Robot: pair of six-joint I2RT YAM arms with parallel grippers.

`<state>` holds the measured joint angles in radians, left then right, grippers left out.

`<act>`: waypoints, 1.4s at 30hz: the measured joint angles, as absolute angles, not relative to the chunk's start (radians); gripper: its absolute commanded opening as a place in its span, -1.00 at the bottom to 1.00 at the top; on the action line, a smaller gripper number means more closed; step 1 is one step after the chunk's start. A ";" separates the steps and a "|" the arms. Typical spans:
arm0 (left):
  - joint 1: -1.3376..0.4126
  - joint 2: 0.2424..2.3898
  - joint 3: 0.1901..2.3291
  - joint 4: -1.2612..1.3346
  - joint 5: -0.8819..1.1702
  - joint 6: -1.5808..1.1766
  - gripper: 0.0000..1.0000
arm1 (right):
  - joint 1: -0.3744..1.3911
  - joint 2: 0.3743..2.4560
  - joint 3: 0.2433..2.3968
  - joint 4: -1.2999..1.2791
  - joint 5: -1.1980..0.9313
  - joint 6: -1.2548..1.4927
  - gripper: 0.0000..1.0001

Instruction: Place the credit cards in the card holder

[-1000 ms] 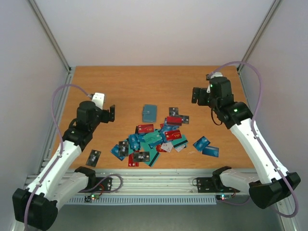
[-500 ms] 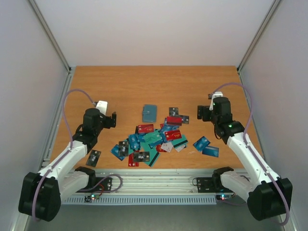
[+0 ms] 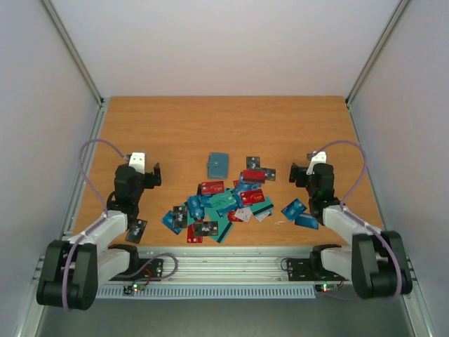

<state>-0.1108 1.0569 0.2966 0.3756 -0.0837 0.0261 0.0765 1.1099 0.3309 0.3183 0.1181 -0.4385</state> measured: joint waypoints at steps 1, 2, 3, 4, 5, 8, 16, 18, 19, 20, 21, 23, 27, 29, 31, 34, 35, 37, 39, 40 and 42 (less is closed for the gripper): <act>-0.090 1.077 0.286 0.407 -0.075 0.023 0.98 | 0.073 1.149 0.327 0.369 0.115 -0.441 0.97; -0.073 1.100 0.278 0.435 -0.067 0.017 0.98 | 0.071 1.197 0.324 0.435 0.112 -0.447 0.97; -0.056 1.123 0.275 0.464 -0.056 0.009 0.98 | 0.069 1.250 0.324 0.499 0.104 -0.455 0.97; -0.041 1.153 0.274 0.499 -0.043 0.003 0.98 | 0.068 1.288 0.324 0.543 0.099 -0.459 0.97; -0.031 1.185 0.273 0.541 -0.027 0.000 0.98 | 0.064 1.330 0.323 0.591 0.093 -0.465 0.97; 0.012 1.311 0.282 0.665 0.029 -0.010 0.98 | 0.041 1.431 0.323 0.710 0.072 -0.476 0.97; 0.073 1.565 0.316 0.857 0.132 -0.033 0.99 | -0.040 1.594 0.366 0.806 -0.040 -0.469 0.97; 0.073 1.565 0.335 0.863 0.149 -0.035 0.99 | -0.056 1.597 0.397 0.801 -0.065 -0.467 0.97; 0.073 1.565 0.347 0.864 0.154 -0.034 0.99 | -0.059 1.597 0.408 0.802 -0.074 -0.466 0.97; 0.072 1.565 0.358 0.866 0.156 -0.034 0.99 | -0.061 1.597 0.414 0.803 -0.082 -0.465 0.97; 0.071 1.565 0.364 0.868 0.158 -0.034 0.99 | -0.062 1.597 0.417 0.802 -0.086 -0.465 0.97; 0.070 1.565 0.368 0.873 0.157 -0.033 0.99 | -0.062 1.597 0.417 0.802 -0.096 -0.464 0.97; 0.066 1.565 0.368 0.872 0.157 -0.033 0.99 | -0.062 1.597 0.417 0.801 -0.106 -0.464 0.97; 0.066 1.565 0.368 0.872 0.157 -0.033 0.99 | -0.062 1.597 0.417 0.801 -0.107 -0.464 0.97; 0.066 1.565 0.368 0.872 0.157 -0.033 0.99 | -0.062 1.597 0.417 0.801 -0.107 -0.464 0.97; 0.065 1.565 0.368 0.872 0.157 -0.033 0.99 | -0.062 1.597 0.417 0.801 -0.108 -0.464 0.97; 0.065 1.565 0.368 0.872 0.157 -0.033 0.99 | -0.062 1.597 0.417 0.801 -0.108 -0.464 0.97; 0.065 1.565 0.368 0.872 0.157 -0.033 0.99 | -0.062 1.597 0.417 0.801 -0.108 -0.464 0.97; 0.065 1.565 0.368 0.872 0.157 -0.033 0.99 | -0.062 1.597 0.418 0.800 -0.108 -0.464 0.97; 0.065 1.565 0.368 0.872 0.157 -0.033 0.99 | -0.062 1.597 0.418 0.800 -0.108 -0.464 0.97; 0.065 1.565 0.368 0.872 0.157 -0.033 0.99 | -0.062 1.597 0.418 0.800 -0.108 -0.464 0.97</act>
